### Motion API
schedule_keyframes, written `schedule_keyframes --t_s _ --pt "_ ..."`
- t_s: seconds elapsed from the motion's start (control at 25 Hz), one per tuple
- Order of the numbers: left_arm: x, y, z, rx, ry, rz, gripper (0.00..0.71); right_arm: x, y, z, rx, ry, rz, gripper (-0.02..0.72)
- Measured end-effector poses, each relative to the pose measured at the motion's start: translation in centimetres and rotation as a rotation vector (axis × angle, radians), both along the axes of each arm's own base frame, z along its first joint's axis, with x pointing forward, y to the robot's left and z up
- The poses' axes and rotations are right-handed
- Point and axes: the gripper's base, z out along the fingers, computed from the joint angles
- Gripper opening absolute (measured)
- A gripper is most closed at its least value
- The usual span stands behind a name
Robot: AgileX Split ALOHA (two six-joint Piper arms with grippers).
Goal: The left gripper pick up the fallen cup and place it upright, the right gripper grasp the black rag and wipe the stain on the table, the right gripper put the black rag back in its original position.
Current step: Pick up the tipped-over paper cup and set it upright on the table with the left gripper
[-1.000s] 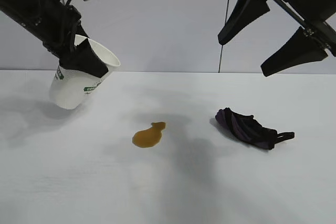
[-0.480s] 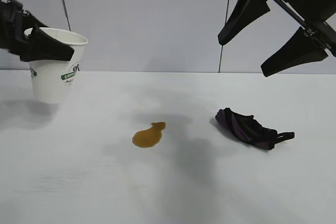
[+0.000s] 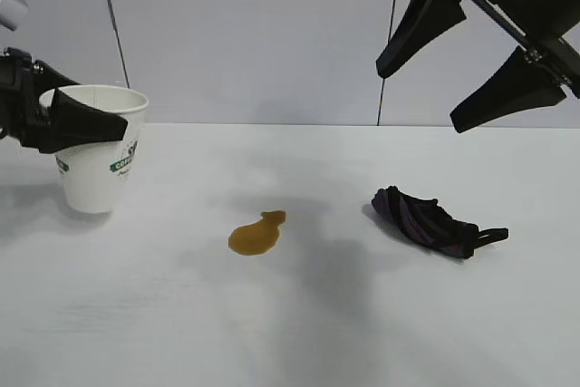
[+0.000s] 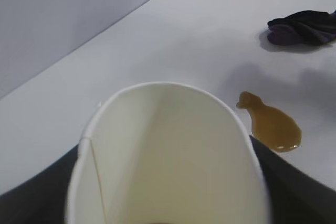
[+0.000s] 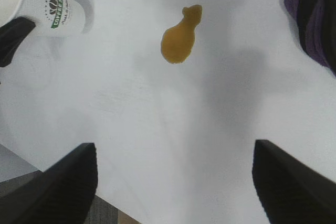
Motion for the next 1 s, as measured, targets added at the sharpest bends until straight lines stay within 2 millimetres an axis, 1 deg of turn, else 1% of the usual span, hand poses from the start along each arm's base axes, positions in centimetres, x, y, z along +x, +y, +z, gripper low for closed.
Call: schedule_keyframes --t_s 0.24,0.4,0.56,0.88,1.0 --pt "-0.06 -0.13 -0.37 -0.013 -0.005 -0.019 0.514 0.01 0.00 0.00 0.000 -0.001 -0.001 0.557" --pt "-0.04 -0.11 -0.39 -0.020 0.011 -0.008 0.585 0.00 0.00 0.00 0.000 0.000 0.000 0.557" --pt "0.01 -0.02 -0.49 -0.013 0.025 0.006 0.622 0.00 0.00 0.00 0.000 0.000 0.000 0.557" --pt "0.01 0.07 -0.52 -0.042 0.075 0.036 0.632 0.00 0.00 0.00 0.000 0.000 0.000 0.557" --pt "-0.23 0.03 -0.65 -0.033 0.105 0.021 0.632 0.00 0.00 0.00 0.000 0.000 0.000 0.557"
